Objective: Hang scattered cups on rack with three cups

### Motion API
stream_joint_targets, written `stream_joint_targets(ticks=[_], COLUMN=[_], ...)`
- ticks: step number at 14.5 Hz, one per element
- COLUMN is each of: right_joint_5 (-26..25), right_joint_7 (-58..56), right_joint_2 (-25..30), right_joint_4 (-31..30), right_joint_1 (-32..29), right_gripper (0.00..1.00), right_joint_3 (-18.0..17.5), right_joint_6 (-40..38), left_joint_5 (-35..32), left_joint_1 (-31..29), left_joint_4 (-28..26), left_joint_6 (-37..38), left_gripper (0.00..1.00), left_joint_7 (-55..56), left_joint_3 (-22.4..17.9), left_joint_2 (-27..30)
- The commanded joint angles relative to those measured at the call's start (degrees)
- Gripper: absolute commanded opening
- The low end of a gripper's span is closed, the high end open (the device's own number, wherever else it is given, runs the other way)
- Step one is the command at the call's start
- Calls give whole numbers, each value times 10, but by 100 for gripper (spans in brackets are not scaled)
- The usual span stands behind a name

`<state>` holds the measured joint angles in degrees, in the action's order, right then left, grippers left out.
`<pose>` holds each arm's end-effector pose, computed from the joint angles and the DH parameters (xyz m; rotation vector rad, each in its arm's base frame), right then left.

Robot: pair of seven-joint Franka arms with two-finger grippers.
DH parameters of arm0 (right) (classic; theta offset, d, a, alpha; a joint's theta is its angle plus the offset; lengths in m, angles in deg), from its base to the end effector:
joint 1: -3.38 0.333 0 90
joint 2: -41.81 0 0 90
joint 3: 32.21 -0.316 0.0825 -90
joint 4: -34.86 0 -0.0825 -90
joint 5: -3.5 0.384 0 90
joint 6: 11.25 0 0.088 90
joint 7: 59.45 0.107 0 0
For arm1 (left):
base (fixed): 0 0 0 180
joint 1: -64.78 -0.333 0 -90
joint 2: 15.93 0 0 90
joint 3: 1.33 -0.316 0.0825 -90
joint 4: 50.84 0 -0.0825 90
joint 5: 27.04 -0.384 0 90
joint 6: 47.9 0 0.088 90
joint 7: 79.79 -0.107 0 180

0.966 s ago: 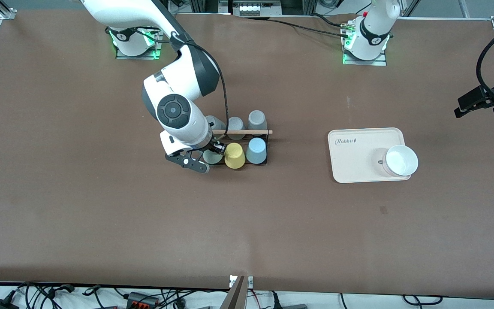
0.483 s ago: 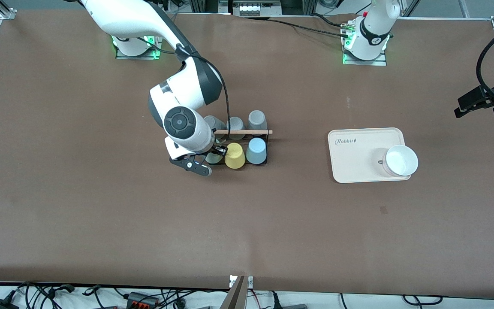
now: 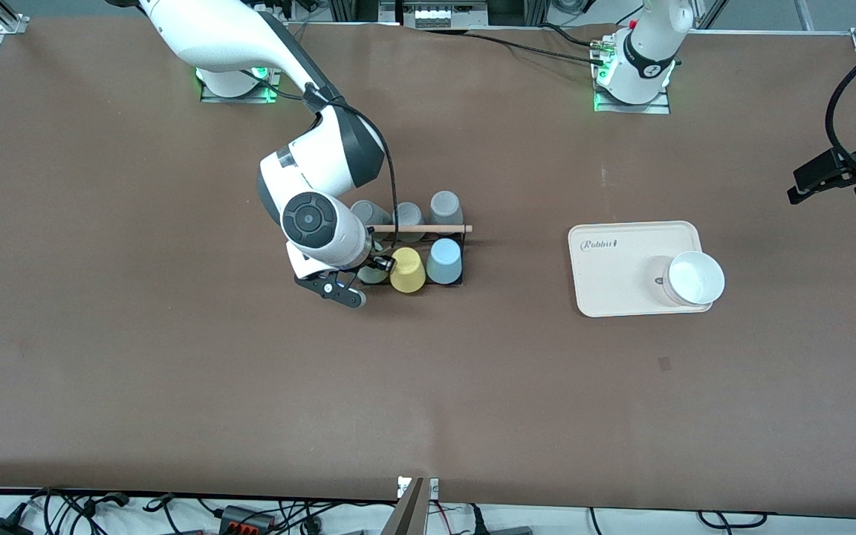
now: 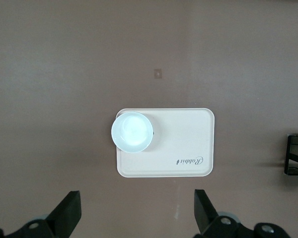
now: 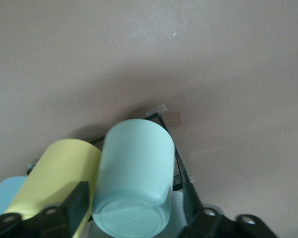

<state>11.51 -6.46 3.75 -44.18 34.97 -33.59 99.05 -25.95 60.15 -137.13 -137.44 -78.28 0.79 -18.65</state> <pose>0.5958 0.3940 0.3136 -3.0393 0.6320 0.2868 0.5684 0.0234 0.6277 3.1190 0.1092 0.0148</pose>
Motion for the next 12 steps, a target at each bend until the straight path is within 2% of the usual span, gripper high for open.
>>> stream_joint_targets(ticks=[1,4,7,9,12], right_joint_5=[7,2,0,-12,-13], right_joint_7=[4,1,-4,-62,-194], right_joint_2=[8,29,30,30,61], right_joint_4=[17,44,131,177,181], right_joint_1=[-12,-28,-66,-100,-165], right_gripper=[100,100,100,100,100], right_joint_3=[2,5,9,9,8], right_joint_6=[-13,-59,-159,-206,-214], left_joint_5=[-9,-9,-9,-9,-9], left_joint_1=[-2,-2,-2,-2,-2], left_joint_4=[15,15,16,16,16], left_joint_6=[2,2,2,-2,-2], left_gripper=[100,100,100,100,100], left_joint_7=[-13,-13,-13,-13,-14], left_joint_3=[1,1,1,1,1], left_joint_2=[-8,-8,-9,-9,-9])
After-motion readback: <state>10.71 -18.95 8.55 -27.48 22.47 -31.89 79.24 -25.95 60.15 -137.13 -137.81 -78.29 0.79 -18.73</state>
